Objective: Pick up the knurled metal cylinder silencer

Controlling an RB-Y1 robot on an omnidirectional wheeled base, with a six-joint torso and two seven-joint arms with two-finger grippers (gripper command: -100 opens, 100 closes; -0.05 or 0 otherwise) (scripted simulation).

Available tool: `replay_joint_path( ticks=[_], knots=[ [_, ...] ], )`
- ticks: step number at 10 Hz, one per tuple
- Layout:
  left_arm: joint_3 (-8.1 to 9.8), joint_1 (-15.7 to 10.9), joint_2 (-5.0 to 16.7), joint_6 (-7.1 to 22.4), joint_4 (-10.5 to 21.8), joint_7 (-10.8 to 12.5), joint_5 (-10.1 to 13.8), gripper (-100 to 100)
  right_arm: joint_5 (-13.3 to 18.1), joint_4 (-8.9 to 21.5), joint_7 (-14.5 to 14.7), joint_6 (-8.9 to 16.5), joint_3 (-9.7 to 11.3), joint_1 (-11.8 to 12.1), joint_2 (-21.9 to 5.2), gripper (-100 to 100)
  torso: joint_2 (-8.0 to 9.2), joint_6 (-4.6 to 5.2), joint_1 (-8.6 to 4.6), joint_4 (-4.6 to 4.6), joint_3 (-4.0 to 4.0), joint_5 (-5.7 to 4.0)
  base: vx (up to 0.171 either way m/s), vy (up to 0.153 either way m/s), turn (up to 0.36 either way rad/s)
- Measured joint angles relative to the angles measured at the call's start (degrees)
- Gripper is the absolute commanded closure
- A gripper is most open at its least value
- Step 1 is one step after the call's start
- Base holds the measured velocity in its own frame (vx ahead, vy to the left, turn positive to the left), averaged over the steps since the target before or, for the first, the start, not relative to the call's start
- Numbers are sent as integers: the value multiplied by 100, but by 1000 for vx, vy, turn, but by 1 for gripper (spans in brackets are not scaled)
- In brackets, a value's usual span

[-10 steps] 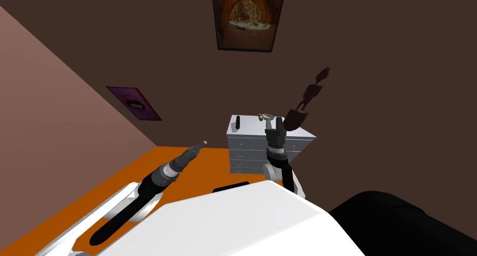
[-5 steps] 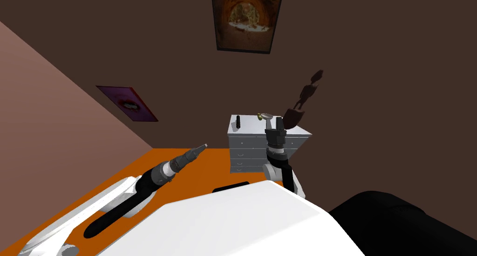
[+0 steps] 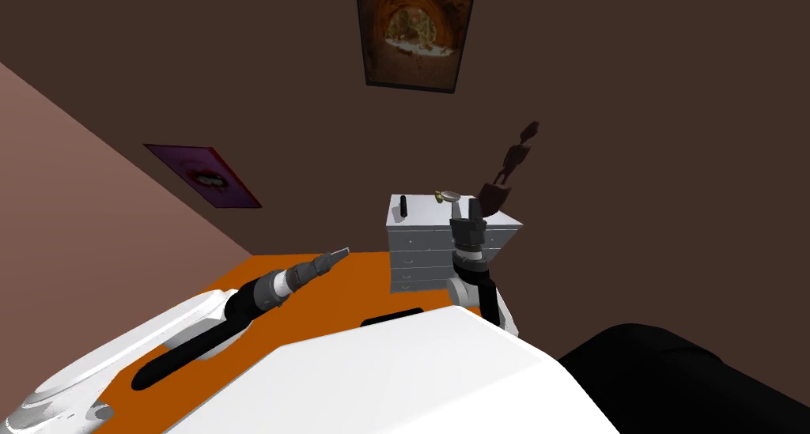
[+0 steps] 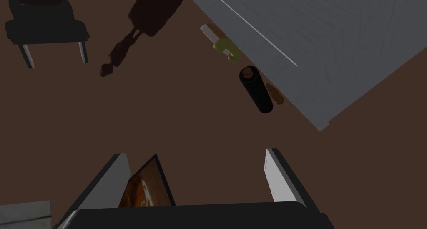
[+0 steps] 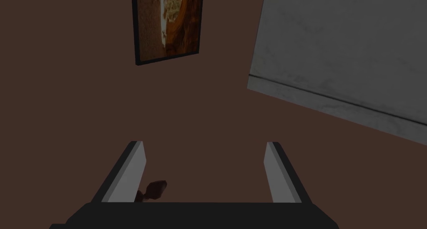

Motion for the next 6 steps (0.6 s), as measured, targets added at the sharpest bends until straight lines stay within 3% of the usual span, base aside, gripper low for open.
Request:
replay_joint_path(
  ticks=[6],
  knots=[
    [11, -302, 1007, -279, 438, 934, -401, -100, 0, 0, 0, 0, 0, 1, 0, 0, -2, -4, -11, 0, -1, -2, -10, 5, -137]
  ],
)
